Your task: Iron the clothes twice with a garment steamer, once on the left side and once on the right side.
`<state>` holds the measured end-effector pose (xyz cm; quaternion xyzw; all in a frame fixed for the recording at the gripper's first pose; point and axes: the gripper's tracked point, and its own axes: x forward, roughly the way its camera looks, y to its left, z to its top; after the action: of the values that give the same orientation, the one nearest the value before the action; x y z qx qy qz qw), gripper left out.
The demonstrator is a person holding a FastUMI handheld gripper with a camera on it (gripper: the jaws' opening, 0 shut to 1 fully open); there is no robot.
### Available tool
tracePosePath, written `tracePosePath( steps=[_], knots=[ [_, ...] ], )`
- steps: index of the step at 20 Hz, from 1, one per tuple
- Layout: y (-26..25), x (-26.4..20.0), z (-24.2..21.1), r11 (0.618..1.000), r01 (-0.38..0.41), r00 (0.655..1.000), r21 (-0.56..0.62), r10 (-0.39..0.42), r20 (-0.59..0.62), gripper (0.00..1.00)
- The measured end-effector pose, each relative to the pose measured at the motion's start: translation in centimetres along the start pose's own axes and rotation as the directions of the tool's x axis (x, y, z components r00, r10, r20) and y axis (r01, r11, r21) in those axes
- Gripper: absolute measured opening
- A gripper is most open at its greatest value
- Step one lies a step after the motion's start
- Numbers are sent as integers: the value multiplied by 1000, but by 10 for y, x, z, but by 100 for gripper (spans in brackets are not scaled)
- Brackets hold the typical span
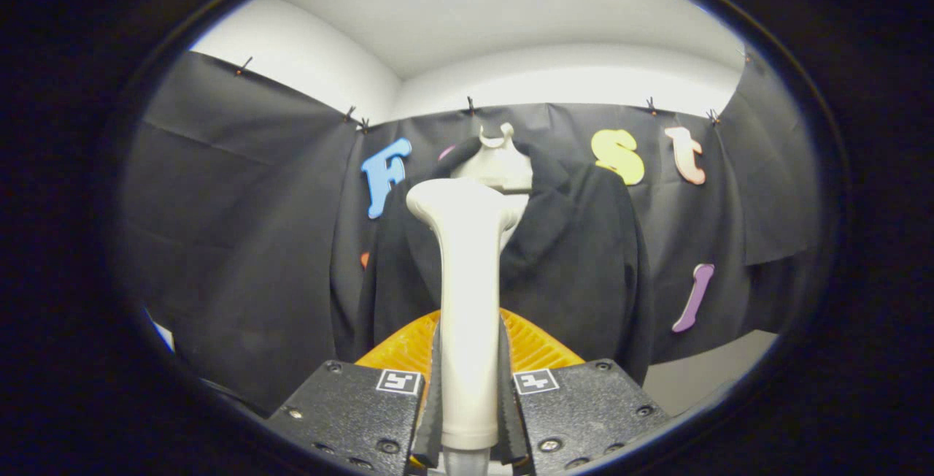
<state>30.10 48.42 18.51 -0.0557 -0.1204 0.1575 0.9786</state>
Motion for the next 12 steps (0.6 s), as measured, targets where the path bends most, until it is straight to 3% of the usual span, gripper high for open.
tracePosePath(
  steps=[8, 12],
  knots=[
    [37, 68, 56, 999, -15, 990, -35, 20, 139, 33],
    [48, 85, 46, 997, -16, 993, -71, 24, 118, 33]
  ],
)
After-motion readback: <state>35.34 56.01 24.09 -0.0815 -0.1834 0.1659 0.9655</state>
